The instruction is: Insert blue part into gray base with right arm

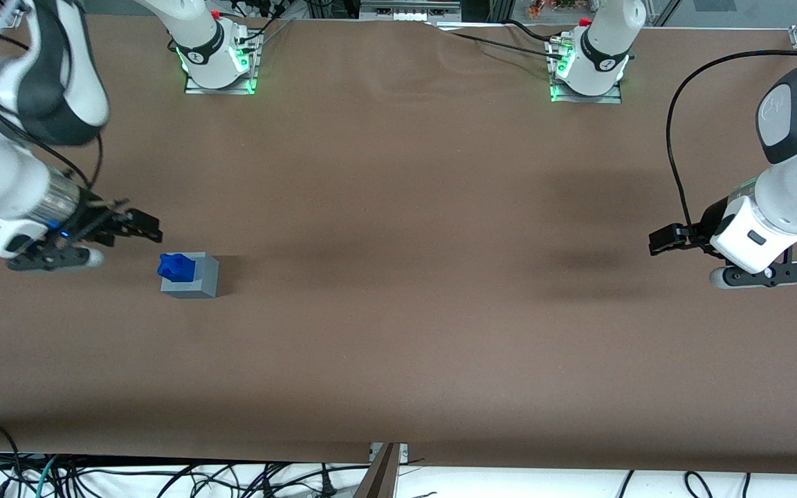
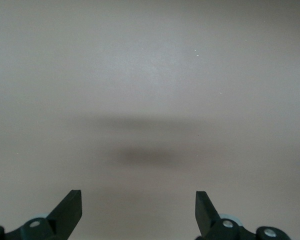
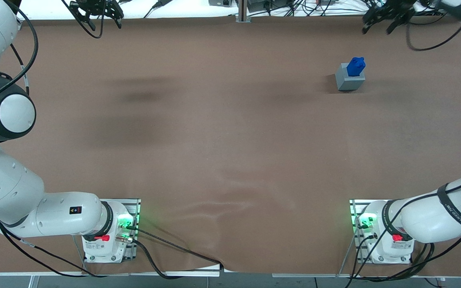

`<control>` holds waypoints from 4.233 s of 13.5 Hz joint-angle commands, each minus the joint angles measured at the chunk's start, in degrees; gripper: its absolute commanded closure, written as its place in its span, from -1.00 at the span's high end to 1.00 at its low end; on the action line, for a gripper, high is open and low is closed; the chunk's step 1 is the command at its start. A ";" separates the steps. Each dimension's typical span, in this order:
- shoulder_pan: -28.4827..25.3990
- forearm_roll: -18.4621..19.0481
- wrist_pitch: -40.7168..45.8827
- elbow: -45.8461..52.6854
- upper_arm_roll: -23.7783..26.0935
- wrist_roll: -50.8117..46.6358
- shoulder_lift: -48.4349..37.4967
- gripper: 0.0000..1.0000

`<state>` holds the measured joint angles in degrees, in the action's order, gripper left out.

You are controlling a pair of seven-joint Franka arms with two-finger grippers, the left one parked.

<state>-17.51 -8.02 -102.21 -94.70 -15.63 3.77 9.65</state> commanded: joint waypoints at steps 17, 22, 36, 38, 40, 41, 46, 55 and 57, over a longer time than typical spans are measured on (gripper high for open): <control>8.63 7.22 9.92 3.03 9.04 -1.66 -5.87 0.98; 8.54 7.31 10.01 3.03 9.13 -1.31 -6.22 0.98; 8.54 7.23 10.63 2.59 9.04 -1.13 -6.31 0.98; 8.63 7.23 10.63 2.50 9.04 -1.13 -6.31 0.98; 8.54 7.23 10.63 2.50 9.04 -1.13 -6.31 0.98; 8.63 7.23 10.63 2.50 9.04 -1.13 -6.31 0.98; 8.63 7.31 10.71 2.50 9.04 -1.13 -6.40 0.98; 8.54 7.31 10.80 2.50 9.04 -1.22 -6.40 0.98; 8.54 7.31 10.80 2.50 9.04 -1.22 -6.40 0.98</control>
<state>-9.81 -1.38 -92.31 -92.11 -7.51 2.53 4.13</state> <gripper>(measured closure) 0.009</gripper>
